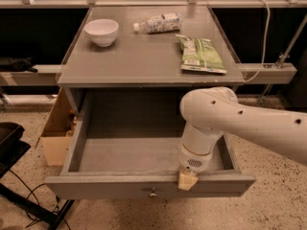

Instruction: Open top drawer

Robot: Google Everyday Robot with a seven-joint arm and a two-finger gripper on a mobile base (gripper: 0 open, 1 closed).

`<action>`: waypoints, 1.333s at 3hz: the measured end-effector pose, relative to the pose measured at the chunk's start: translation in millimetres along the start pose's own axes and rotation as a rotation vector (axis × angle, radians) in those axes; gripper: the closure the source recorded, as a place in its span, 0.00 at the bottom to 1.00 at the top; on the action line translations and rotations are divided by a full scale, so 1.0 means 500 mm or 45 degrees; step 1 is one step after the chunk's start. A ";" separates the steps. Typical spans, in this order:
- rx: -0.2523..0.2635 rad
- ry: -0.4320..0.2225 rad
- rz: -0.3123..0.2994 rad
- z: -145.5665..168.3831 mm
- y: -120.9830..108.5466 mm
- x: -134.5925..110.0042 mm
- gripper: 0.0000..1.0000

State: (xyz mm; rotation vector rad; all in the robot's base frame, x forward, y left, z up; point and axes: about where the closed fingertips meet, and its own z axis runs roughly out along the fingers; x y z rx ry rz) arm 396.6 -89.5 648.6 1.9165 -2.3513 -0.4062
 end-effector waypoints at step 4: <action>-0.078 0.012 -0.030 0.009 0.084 0.030 1.00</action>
Offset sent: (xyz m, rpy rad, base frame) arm -0.2575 -0.0951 0.0068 0.0334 0.3188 0.0816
